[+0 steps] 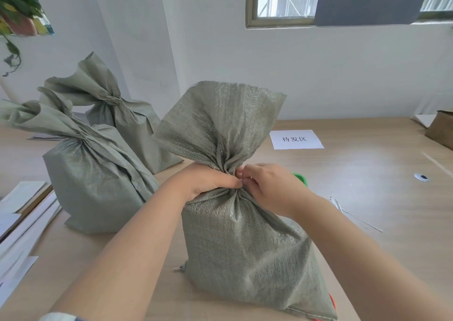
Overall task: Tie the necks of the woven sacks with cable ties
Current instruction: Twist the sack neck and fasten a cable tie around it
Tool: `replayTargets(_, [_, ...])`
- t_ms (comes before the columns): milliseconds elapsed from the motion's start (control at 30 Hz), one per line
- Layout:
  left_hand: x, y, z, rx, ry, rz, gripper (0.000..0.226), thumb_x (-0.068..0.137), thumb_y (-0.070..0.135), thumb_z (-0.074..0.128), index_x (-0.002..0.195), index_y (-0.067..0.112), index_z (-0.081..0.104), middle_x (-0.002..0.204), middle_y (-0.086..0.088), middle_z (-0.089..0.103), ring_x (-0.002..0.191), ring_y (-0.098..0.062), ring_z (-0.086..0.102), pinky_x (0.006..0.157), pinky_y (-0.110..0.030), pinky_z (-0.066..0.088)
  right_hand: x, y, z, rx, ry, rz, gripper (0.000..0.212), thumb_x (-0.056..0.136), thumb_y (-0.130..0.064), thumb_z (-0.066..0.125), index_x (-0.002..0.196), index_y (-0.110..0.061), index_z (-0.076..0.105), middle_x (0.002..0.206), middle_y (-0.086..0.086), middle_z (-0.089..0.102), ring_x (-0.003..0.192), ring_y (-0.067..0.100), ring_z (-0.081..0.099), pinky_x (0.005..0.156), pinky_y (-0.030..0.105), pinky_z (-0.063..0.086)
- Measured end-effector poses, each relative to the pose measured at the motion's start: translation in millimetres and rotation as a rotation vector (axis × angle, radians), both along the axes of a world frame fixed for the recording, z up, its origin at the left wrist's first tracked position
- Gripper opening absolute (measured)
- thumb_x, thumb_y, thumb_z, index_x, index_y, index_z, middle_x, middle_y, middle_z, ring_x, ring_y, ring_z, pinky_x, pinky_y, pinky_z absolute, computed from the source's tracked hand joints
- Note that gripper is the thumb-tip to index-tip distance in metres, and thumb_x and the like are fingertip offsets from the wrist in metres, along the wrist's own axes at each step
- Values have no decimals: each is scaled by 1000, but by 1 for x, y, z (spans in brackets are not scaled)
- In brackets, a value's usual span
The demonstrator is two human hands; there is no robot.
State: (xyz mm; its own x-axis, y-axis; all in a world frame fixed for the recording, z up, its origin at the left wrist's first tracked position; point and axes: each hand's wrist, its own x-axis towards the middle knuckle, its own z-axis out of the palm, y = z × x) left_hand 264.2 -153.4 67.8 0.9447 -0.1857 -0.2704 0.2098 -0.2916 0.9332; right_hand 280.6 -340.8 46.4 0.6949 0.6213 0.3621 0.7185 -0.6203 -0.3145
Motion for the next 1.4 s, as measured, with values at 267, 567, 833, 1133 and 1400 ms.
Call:
replayTargets(267, [-9, 5, 10, 271, -52, -17, 33, 73, 34, 89, 104, 32, 76, 97, 21, 76, 96, -1, 70, 82, -18, 52, 0, 4, 5, -113, -85, 42, 23, 77, -37, 31, 60, -21, 35, 45, -5, 27, 49, 24, 35, 44, 27, 23])
replayTargets(567, [-8, 8, 16, 545, -59, -28, 43, 74, 63, 75, 110, 39, 71, 112, 23, 69, 104, -3, 61, 93, -21, 46, 6, -10, 1, 10, -43, 18, 24, 75, -32, 33, 57, -17, 30, 48, 0, 26, 50, 26, 29, 45, 37, 30])
replayTargets(833, [-20, -3, 23, 404, -83, 26, 28, 90, 32, 75, 76, 37, 50, 77, 26, 48, 68, 14, 38, 52, 0, 34, 4, -3, 12, -405, -473, -60, 14, 83, -23, 54, 80, -30, 66, 60, -10, 62, 63, 20, 55, 69, 35, 34])
replayTargets(1133, [-18, -2, 26, 400, -59, 15, 30, 81, 39, 82, 98, 40, 58, 100, 16, 61, 94, -5, 55, 87, -20, 38, 0, 4, 14, -225, -111, -47, 29, 84, -12, 50, 101, -24, 70, 88, -1, 72, 82, 28, 65, 68, 35, 50])
replayTargets(1400, [-20, -4, 19, 392, -89, -52, 30, 85, 24, 78, 80, 45, 58, 89, 30, 62, 82, 19, 50, 61, -1, 42, -1, 8, 6, -11, 31, -1, 31, 73, -45, 32, 52, -24, 37, 43, -5, 32, 42, 10, 33, 45, 28, 24])
